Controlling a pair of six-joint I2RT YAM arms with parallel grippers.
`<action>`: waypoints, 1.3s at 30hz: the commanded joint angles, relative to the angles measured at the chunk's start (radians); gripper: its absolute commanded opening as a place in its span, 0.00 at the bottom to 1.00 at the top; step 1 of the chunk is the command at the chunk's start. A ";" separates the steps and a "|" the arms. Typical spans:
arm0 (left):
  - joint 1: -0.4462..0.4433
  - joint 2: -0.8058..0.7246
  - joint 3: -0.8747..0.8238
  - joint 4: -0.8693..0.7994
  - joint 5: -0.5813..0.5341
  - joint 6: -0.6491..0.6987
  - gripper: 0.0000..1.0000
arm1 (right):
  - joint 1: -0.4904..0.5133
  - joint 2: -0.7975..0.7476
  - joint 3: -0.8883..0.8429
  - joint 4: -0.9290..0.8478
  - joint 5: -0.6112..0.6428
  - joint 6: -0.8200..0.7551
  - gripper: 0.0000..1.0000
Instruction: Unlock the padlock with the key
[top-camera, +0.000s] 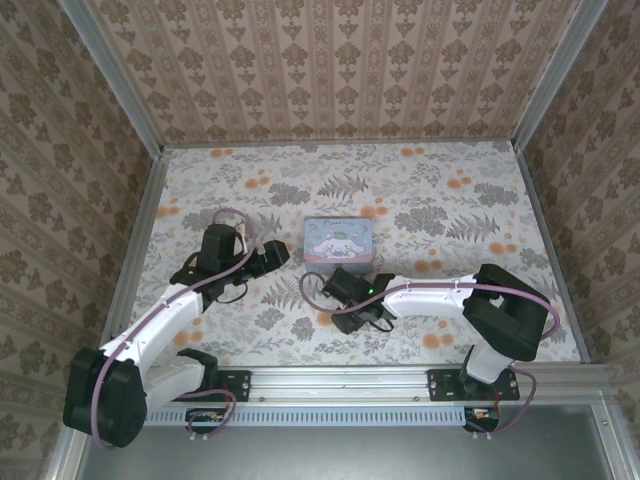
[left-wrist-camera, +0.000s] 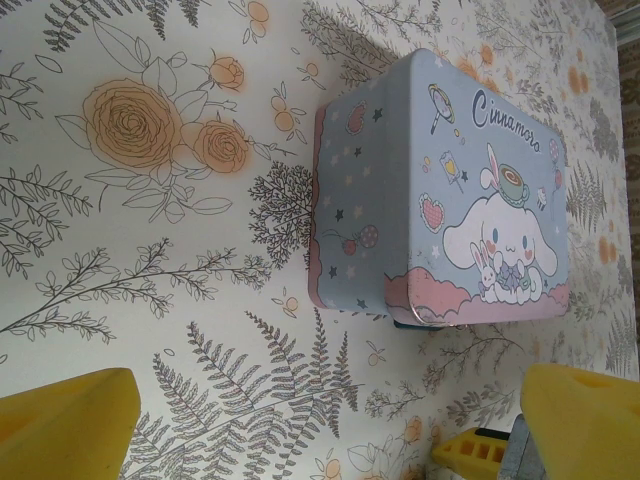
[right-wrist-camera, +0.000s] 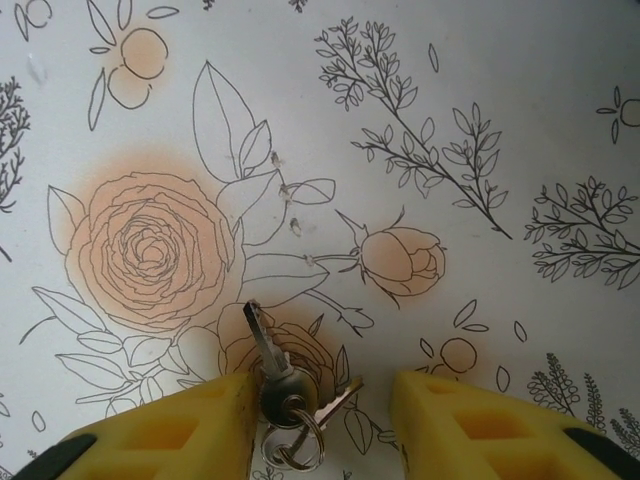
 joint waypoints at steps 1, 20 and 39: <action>0.009 0.000 -0.005 0.021 0.018 -0.015 1.00 | -0.016 0.008 -0.030 0.026 0.003 0.016 0.43; 0.007 0.002 -0.012 0.044 0.036 -0.024 1.00 | -0.019 0.029 -0.013 0.031 -0.027 0.044 0.00; -0.066 0.107 0.027 0.204 0.127 -0.137 1.00 | -0.204 -0.394 -0.256 0.538 -0.311 0.446 0.00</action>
